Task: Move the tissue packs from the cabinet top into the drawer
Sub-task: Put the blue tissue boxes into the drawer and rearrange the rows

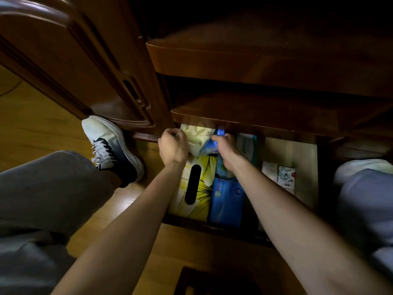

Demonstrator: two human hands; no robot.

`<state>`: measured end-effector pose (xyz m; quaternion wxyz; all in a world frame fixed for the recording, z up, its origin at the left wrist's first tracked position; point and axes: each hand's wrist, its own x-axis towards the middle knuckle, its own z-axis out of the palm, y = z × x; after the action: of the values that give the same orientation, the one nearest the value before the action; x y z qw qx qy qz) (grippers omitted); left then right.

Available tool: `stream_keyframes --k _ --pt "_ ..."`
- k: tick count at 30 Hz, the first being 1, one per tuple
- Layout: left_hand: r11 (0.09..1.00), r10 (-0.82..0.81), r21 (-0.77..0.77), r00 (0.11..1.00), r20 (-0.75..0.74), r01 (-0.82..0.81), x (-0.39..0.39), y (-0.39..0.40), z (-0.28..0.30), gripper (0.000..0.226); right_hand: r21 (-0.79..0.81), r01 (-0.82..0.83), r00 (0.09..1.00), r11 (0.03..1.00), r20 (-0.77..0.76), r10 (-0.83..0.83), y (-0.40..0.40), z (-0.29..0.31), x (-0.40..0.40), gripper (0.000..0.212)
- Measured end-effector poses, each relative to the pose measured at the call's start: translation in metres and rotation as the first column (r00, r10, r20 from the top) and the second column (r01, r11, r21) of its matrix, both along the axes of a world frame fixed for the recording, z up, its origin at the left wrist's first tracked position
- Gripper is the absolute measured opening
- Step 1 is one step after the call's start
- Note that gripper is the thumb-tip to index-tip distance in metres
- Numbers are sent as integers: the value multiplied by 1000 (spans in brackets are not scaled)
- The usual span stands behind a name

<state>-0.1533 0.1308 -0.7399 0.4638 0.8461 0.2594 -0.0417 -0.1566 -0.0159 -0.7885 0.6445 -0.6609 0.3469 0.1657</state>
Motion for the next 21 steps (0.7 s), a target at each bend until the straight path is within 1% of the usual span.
stream_keyframes --k 2,4,6,7,9,10,12,13,15,16,17,18,19,20,21 --pt "995 65 -78 997 -30 -67 -15 -2 4 16 33 -33 999 999 -10 34 -3 10 -15 34" --pt "961 118 -243 990 -74 -133 -30 -5 8 13 37 -88 995 995 -42 89 -8 18 -33 40" --pt "918 118 -366 986 -119 -154 -47 -11 16 15 100 -101 992 990 -59 108 -14 28 -53 32" --pt "914 95 -384 988 -121 -135 -57 -13 20 16 167 -89 994 982 -54 99 -18 33 -63 30" --pt "942 11 -335 997 -77 -36 -80 -18 29 21 274 -12 998 962 -50 27 -27 42 -82 35" --pt "957 -56 -287 997 -55 38 -92 -21 33 24 289 43 998 957 -66 -25 -32 47 -91 36" --pt "959 -211 -203 976 -52 196 -119 -32 39 27 261 142 987 955 -108 -117 -42 54 -108 39" --pt "954 -267 -162 961 -68 253 -130 -40 40 27 259 184 979 948 -131 -154 -48 56 -115 47" --pt "947 -320 -65 945 -72 316 -144 -62 42 27 300 227 972 926 -129 -196 -63 60 -131 72" --pt "938 -347 -46 937 -51 344 -148 -74 43 26 323 212 977 922 -93 -192 -72 65 -138 82" --pt "926 -375 -60 926 -37 373 -149 -87 43 24 315 169 986 934 -49 -162 -82 71 -145 86" --pt "907 -416 -86 909 -36 412 -151 -98 42 19 269 127 992 955 -22 -126 -92 76 -152 84" --pt "884 -461 -116 886 -56 452 -153 -109 40 16 205 100 995 974 -14 -100 -104 79 -159 75" --pt "867 -490 -156 868 -80 474 -155 -118 37 17 150 99 995 984 -10 -98 -117 82 -165 65" --pt "862 -488 -215 867 -103 459 -157 -126 31 16 107 129 991 986 2 -130 -130 81 -170 57"
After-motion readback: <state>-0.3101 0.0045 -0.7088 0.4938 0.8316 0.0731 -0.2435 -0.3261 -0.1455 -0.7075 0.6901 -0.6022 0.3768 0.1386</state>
